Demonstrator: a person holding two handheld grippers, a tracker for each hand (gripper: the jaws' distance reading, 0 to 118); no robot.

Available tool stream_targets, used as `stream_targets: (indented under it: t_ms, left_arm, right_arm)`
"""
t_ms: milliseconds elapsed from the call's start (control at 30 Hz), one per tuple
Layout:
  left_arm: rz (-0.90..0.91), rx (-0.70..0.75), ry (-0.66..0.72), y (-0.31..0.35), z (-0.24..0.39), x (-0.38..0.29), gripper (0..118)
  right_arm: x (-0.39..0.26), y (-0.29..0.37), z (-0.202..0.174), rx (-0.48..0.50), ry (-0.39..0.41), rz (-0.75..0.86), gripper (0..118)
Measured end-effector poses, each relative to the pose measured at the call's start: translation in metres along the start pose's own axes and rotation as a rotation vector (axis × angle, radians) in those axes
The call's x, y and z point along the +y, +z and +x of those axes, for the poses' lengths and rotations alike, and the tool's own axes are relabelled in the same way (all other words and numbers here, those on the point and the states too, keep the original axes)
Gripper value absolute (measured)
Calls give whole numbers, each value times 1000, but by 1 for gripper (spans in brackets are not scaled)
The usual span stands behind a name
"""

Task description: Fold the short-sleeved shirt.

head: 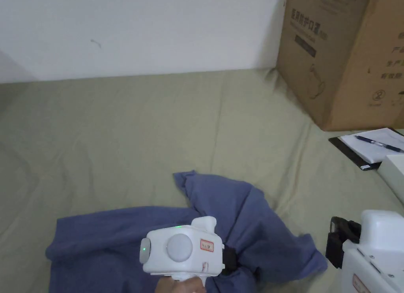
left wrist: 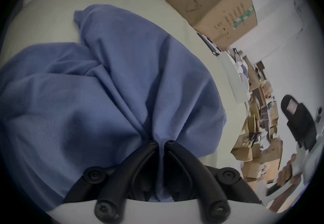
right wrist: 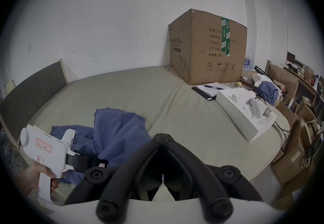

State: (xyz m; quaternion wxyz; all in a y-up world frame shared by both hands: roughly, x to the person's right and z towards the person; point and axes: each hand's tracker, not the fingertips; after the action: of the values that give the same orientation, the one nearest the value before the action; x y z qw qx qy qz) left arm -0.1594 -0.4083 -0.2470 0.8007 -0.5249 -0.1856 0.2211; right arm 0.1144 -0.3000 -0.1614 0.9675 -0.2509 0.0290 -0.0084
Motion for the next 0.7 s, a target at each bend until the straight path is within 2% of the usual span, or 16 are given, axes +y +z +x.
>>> stream_targets:
  t_ms: [100,133,200,233,267,300,333,467,533,567,600,633,667,700]
  left_arm:
    - [-14,41,-82,2,-1,-2,6]
    - [-6,30,-80,3,4,1,20]
    - [49,9,-74,13,4,-1,56]
    - [72,-14,-61,19,3,-1,86]
    - [83,-28,-40,27,9,4,105]
    - [86,-33,-38,36,9,4,116]
    - [96,-47,-47,48,8,5,118]
    - [172,-43,-59,101,-2,12,118]
    - [228,14,-68,133,-11,11,112]
    - [266,63,-74,149,-18,7,102]
    - [296,126,-82,163,-24,2,84]
    - [329,204,-84,176,-32,-4,52]
    - [353,269,-86,186,-39,-9,32]
    - [369,346,-77,195,-49,-16,22]
  right_arm:
    - [0,-3,-5,18,-8,-9,0]
    - [0,-3,-7,21,-2,-10,0]
    - [2,-4,-12,27,19,-17,0]
    - [2,-4,-14,30,29,-19,0]
    - [3,-3,-17,35,39,-19,0]
    - [4,-2,-19,40,45,-17,0]
    - [6,-1,-21,44,49,-15,0]
    - [12,1,-32,69,59,-2,0]
    - [14,1,-40,94,64,1,0]
    - [14,2,-45,106,70,5,0]
    - [15,4,-51,119,80,8,0]
    - [14,5,-56,134,92,11,0]
    - [14,5,-61,146,104,12,0]
    - [14,6,-67,157,114,11,0]
